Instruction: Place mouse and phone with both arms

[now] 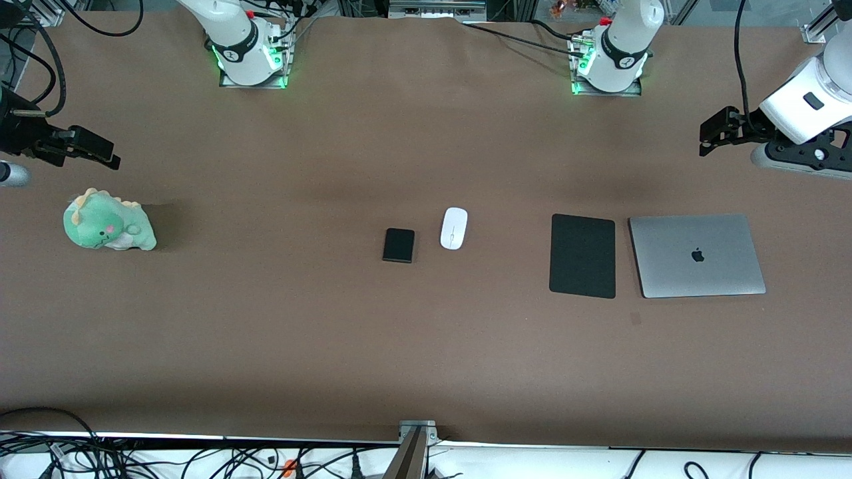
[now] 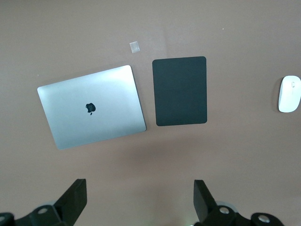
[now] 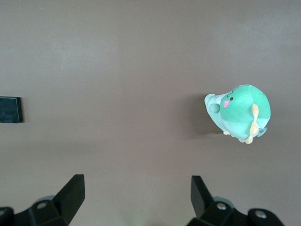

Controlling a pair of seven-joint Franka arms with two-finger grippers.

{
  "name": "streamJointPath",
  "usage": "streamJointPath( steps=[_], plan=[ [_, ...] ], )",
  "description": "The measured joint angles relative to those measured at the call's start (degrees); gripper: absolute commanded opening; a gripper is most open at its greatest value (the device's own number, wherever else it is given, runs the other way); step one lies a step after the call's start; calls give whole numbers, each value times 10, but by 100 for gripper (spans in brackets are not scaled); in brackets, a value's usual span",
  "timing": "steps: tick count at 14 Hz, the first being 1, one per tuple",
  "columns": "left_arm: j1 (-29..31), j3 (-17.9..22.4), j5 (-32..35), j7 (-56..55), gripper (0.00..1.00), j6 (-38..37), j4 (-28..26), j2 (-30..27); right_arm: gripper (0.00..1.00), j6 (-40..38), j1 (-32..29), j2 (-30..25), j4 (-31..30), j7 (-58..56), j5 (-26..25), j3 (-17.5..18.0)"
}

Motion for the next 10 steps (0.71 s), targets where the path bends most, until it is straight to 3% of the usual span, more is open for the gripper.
streamJointPath(
  steps=[10],
  plan=[
    [0,0,0,0,100,-1,0,0,100,-1,0,0,0,0,0,-8]
  ],
)
